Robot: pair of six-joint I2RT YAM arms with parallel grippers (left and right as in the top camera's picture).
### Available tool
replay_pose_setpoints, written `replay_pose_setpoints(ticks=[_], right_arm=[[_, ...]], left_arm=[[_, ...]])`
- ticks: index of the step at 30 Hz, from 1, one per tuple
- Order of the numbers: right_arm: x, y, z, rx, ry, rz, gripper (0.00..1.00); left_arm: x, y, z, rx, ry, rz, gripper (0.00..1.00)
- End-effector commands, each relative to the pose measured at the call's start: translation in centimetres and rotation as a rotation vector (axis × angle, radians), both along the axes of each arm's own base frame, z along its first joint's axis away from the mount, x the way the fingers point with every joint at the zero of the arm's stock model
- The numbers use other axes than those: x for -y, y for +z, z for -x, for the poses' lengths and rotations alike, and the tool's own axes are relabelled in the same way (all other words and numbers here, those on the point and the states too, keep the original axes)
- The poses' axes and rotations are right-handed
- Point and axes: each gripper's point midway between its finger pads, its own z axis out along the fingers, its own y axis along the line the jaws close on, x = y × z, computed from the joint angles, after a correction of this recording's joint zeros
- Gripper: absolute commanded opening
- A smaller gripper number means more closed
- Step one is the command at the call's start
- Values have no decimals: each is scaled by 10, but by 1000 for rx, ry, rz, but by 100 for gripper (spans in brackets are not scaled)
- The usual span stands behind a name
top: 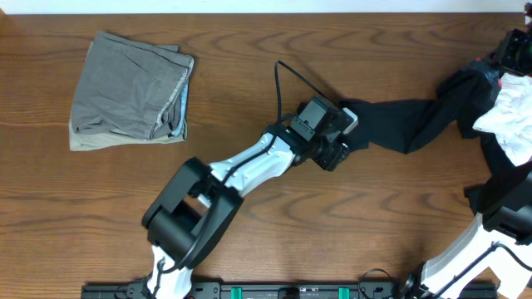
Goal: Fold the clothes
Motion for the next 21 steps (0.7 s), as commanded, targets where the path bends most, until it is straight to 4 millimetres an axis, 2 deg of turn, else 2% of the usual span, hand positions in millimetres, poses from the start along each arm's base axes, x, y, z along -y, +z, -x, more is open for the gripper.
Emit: replay_pose_setpoints(ticks=[1,5,9,13,17,21], right_arm=[[-6,3,-1,9,22,5,1],[-6,3,-1,9,22,5,1],[-6,3,-1,7,22,4,1],[-6,3,-1,7,22,4,1],[-6,3,-1,5,22,4,1],[-6,3,0,5,22,3,1]], left_arm=[[-18,-5,-25,75,84,-73,56],[-43,-12,-41,105,168,-156,50],[-83,-23,-52,72,260,-256,47],[-118,-30,-60,-6,347,-281,43],[-130,-23,-65,-48,375,-237,43],[-101,11,-54,-79,282,-75,45]])
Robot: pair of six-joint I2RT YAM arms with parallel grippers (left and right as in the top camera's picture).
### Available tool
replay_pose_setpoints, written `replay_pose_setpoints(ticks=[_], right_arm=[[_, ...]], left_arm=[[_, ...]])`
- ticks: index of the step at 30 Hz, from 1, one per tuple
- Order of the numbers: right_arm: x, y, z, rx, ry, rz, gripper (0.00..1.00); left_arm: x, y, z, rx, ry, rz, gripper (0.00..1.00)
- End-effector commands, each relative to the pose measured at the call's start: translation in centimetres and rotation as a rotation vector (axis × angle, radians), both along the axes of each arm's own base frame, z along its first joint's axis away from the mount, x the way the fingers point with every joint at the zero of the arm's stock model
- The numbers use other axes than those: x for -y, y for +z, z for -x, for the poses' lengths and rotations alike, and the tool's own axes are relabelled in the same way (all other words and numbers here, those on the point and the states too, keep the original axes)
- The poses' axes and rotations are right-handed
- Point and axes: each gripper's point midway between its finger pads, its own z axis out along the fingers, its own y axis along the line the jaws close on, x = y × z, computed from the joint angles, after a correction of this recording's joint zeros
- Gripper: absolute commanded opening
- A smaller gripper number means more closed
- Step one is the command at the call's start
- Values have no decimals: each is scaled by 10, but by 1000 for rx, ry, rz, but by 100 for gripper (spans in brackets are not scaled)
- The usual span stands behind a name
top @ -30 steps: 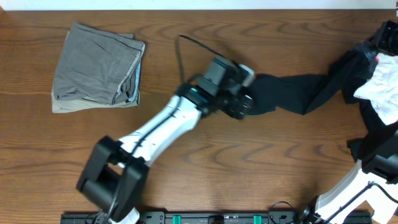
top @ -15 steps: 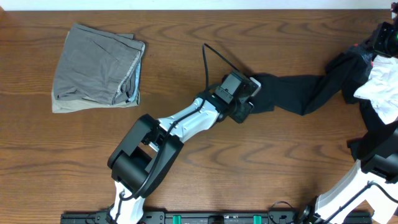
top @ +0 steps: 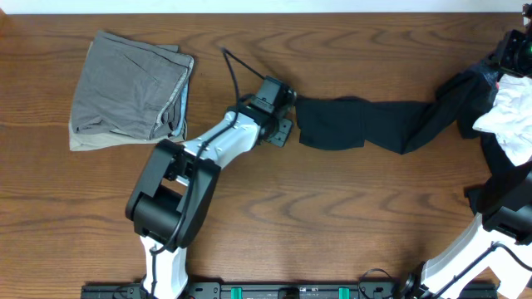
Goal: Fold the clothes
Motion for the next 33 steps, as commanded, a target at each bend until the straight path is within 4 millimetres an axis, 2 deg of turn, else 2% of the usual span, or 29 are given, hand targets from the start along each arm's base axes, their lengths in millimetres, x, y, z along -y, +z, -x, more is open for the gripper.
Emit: replay_pose_setpoints(ticks=[1,4,7,10,13,14,15,18,21,26,29,31,33], right_arm=[[-5,4,-2,12,22,4,1],[-5,4,-1,10,22,3,1],[-6,4,-1,10,24,3,1],[-8,4,-2,10,27,3,1],[-8,3,-1,4,16,-6,1],[-9,3,-1,1,13,-10,1],[-9,3,0,-2,13,-11,1],[-10,2,1,-8,14,-14,1],[-10,2,1,-10,14,-15,1],[-11,2,1,-10,14,-15,1],[-11,2,1,-10,15,-14,1],[-11,2,1,-11,15,-15,1],[-11,2,2,-12,15,-15,1]], left_arm=[[39,50,13,25,-91,175,49],[66,68,22,78,-154,213,59],[93,70,33,121,-241,227,70],[115,55,41,150,-322,209,72],[121,30,43,133,-334,186,72],[121,20,43,122,-333,179,69],[120,13,42,114,-329,174,62],[109,0,36,93,-299,151,48],[82,-7,19,94,-191,74,40],[20,-21,-1,19,-5,-9,36],[-6,-24,-9,-15,54,-16,35],[-17,-23,-11,-30,77,-21,35],[-14,-15,-7,-47,55,14,36]])
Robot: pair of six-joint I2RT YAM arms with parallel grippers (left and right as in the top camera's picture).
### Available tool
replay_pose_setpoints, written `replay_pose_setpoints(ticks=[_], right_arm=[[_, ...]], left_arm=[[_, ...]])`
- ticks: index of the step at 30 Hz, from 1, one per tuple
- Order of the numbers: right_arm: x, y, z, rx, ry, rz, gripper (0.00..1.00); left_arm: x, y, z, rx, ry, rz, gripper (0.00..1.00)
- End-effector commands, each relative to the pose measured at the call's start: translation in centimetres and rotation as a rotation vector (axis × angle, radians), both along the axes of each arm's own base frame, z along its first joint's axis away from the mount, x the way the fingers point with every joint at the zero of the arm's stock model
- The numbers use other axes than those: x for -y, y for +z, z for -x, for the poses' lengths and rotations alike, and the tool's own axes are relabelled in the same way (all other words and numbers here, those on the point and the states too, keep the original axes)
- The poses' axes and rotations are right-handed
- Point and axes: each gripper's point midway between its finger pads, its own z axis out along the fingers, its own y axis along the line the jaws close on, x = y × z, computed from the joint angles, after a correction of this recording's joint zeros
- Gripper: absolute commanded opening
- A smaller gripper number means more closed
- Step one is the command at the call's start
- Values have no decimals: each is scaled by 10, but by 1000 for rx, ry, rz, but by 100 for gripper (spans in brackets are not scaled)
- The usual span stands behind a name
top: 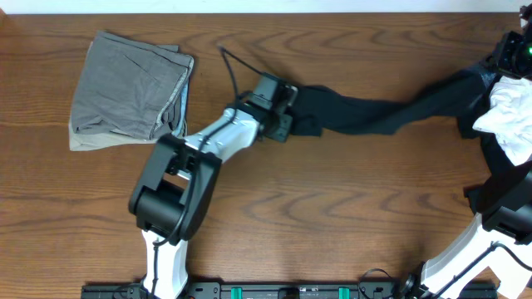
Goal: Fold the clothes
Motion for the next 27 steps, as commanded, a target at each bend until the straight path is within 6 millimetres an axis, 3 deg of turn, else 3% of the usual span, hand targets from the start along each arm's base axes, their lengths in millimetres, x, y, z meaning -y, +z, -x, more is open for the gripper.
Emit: replay_pose_setpoints(ticks=[1,7,11,19,27], right_arm=[[-6,4,-2,10,10,-4,1],[-6,4,-2,10,10,-4,1],[-6,4,-2,9,9,-5,1],[-8,4,-2,8,12,-6,1],[-9,3,0,-2,13,-11,1]], left_arm=[[-8,1,9,-41,16,0,37],[28,47,21,39,-86,77,58],[58,62,37,79,-168,96,66],[106,45,61,117,-270,82,69],[110,17,40,231,-215,-24,71]])
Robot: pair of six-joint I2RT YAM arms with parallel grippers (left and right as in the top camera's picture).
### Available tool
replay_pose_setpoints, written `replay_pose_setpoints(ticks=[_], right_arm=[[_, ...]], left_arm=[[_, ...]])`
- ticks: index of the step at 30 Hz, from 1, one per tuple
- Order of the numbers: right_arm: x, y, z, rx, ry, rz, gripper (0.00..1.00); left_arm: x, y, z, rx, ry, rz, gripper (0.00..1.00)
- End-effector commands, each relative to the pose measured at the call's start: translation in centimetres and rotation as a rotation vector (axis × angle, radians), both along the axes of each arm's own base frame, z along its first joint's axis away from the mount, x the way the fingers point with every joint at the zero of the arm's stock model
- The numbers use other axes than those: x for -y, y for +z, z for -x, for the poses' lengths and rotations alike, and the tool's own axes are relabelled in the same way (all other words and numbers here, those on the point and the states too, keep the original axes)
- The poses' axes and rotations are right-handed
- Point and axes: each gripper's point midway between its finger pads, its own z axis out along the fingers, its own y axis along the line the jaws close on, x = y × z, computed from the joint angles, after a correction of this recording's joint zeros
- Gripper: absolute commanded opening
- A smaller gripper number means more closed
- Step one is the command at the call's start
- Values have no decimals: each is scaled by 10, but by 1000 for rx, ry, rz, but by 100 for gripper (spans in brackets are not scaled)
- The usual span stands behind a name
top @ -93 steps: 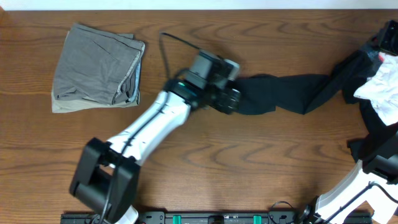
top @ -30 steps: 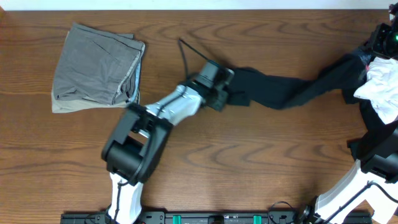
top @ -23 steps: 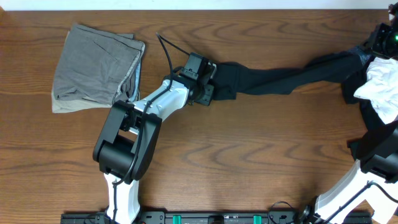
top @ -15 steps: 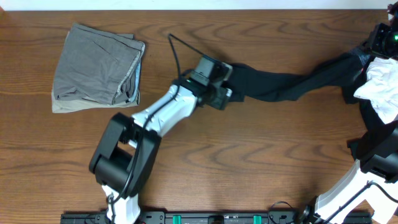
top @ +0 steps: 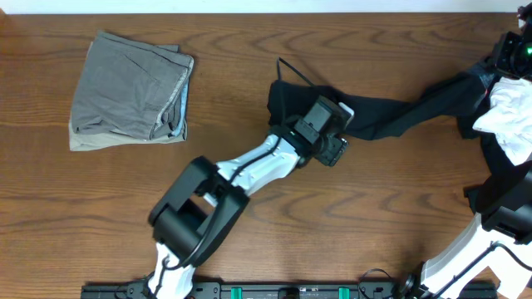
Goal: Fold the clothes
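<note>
A long black garment (top: pixel 391 116) lies stretched across the table, from a bunched left end (top: pixel 281 98) to the pile at the far right. My left gripper (top: pixel 339 126) sits over the garment's middle-left part. Its fingers are hidden under the wrist, so whether they grip cannot be told. My right gripper (top: pixel 514 51) is at the top right edge, by the black cloth's right end, and its jaws are not discernible. A grey garment (top: pixel 129 91) lies folded at the far left.
A crumpled white garment (top: pixel 509 112) lies on more dark cloth at the right edge. The right arm's body (top: pixel 499 208) stands along the right side. The left arm's cable (top: pixel 295 73) loops above the black garment.
My left gripper has moved right and slightly toward me, from the garment's left end to a spot further along it. The cloth's left end stays about where it had been pulled.
The left gripper was first at the black garment's left end near the table's middle. Then it was further left with that end, and the cloth lay drawn out straight. Now the gripper is back to the right, over the stretched cloth. The right arm barely moved.
</note>
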Motion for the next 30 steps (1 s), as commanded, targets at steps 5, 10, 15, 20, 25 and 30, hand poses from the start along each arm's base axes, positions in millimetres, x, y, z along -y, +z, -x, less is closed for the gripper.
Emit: replay_pose_setpoints(ticks=[5,10,15,20,25,30], right_arm=[[-5,4,-2,10,8,-6,1],[-5,4,-2,10,8,-6,1],[-6,4,-1,7,8,-7,1],[-6,3,-1,4,-2,-14,1],[-6,3,-1,4,-2,-14,1],[-5,4,-1,5,-2,-12,1]], left_arm=[[-22,-22,-25,97,93,-121,71],[-19,-28,-29,108,92,-116,68],[-22,-44,-26,86,89,-139,52],[-23,-46,-25,79,88,-146,37],[-22,-22,-25,94,91,-130,14],[-29,37,-26,134,114,-82,6]])
